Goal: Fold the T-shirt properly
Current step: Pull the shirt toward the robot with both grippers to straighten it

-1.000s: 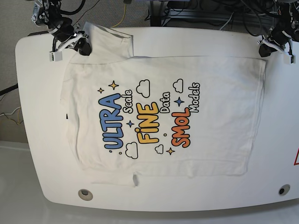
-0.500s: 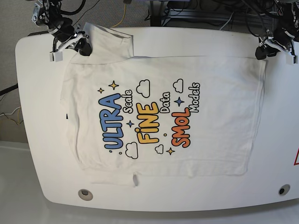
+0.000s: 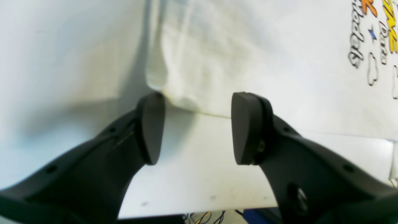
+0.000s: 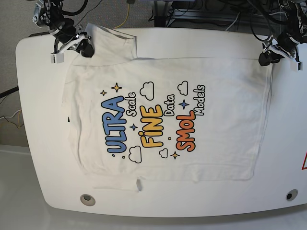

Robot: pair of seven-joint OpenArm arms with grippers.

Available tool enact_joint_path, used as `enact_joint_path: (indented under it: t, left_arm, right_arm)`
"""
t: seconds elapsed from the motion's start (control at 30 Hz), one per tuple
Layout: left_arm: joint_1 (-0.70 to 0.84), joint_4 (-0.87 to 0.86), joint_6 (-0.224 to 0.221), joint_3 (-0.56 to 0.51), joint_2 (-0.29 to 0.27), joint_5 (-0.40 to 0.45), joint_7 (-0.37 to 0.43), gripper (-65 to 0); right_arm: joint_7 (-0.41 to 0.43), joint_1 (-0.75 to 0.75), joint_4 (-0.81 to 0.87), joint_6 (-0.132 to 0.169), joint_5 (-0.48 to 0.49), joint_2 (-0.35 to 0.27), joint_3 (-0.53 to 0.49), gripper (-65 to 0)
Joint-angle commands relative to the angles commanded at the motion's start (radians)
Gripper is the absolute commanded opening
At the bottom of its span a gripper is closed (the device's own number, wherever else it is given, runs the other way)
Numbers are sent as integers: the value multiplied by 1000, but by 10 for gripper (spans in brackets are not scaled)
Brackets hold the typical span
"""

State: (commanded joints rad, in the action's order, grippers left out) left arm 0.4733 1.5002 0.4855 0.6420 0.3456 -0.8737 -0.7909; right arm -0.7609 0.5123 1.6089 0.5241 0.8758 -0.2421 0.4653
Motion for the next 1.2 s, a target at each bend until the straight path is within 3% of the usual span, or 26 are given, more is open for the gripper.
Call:
enact_joint_path:
  t: [0.33, 0.73, 1.0, 1.07, 1.2]
  left_arm:
    - [43, 16, -10, -13, 18, 20, 40, -267]
    - [41, 2, -10, -79, 48, 11, 43, -340]
    - [13, -5, -16, -75, 30, 19, 53, -486]
    - [10, -7, -23, -79, 24, 34, 42, -594]
    - [1, -6, -23, -78, 21, 36, 35, -635]
  right_arm:
    - [-1, 3, 6, 7, 1, 0, -1, -650]
    - [-11, 7, 6, 5, 1, 3, 3, -650]
    - [-14, 8, 7, 9, 0, 3, 2, -650]
    - [-13, 5, 6, 7, 0, 5, 6, -650]
    - [-13, 5, 7, 7, 0, 5, 7, -650]
